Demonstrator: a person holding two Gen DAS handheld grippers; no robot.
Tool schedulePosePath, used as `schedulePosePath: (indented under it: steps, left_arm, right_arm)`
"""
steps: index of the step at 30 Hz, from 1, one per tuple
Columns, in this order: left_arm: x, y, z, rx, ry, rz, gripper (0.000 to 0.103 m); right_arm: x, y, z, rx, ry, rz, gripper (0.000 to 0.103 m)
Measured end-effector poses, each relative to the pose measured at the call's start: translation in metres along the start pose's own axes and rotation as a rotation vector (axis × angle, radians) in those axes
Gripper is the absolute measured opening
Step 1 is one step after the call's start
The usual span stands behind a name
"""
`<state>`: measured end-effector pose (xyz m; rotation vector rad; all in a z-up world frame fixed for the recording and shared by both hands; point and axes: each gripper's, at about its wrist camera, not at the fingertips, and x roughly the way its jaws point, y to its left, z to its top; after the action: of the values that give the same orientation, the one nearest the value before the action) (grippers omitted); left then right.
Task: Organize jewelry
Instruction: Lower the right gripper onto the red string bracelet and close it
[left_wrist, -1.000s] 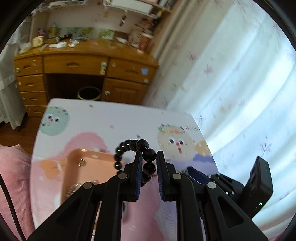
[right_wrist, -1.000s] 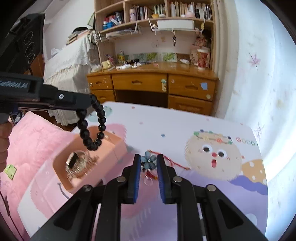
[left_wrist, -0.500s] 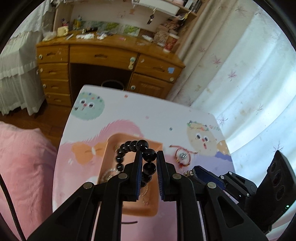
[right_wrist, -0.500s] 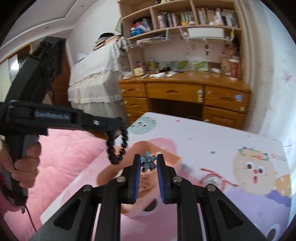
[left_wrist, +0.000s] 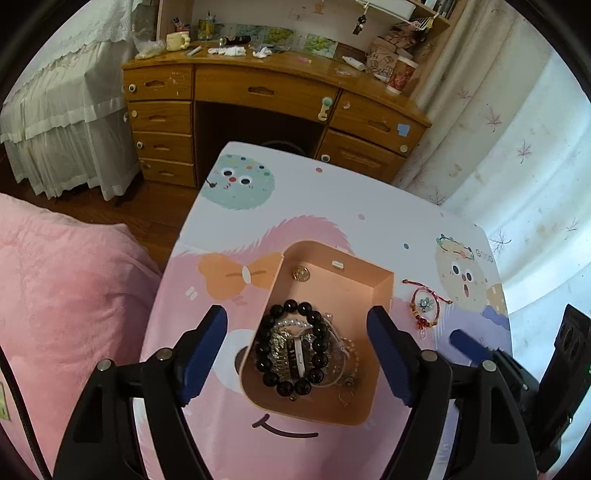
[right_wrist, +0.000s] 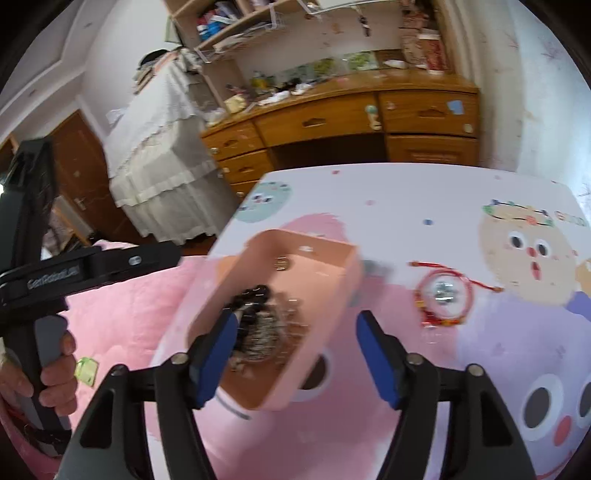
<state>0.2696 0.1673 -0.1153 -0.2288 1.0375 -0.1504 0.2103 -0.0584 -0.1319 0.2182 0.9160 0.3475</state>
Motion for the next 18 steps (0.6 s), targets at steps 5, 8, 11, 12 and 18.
schedulePosePath:
  steps: [5, 8, 11, 12, 18]
  left_arm:
    - [0.008, -0.021, -0.007, 0.055, 0.003, 0.015, 0.077]
    - [0.008, -0.041, -0.014, 0.137, -0.02, 0.036, 0.077]
    - [0.01, -0.062, -0.018, 0.209, -0.025, 0.012, 0.077]
    - [0.011, -0.071, -0.019, 0.234, -0.03, 0.005, 0.077]
    - [0.014, -0.118, -0.02, 0.31, -0.049, -0.088, 0.081]
  right_arm:
    - [-0.003, -0.032, 0.006, 0.011, 0.015, -0.097, 0.069]
    - [-0.004, -0.056, 0.008, 0.013, 0.035, -0.157, 0.069]
    - [-0.004, -0.077, 0.011, 0.045, 0.062, -0.172, 0.069]
    - [-0.004, -0.084, 0.013, 0.057, 0.071, -0.168, 0.069]
    - [-0.01, -0.105, 0.032, -0.06, 0.08, -0.193, 0.069]
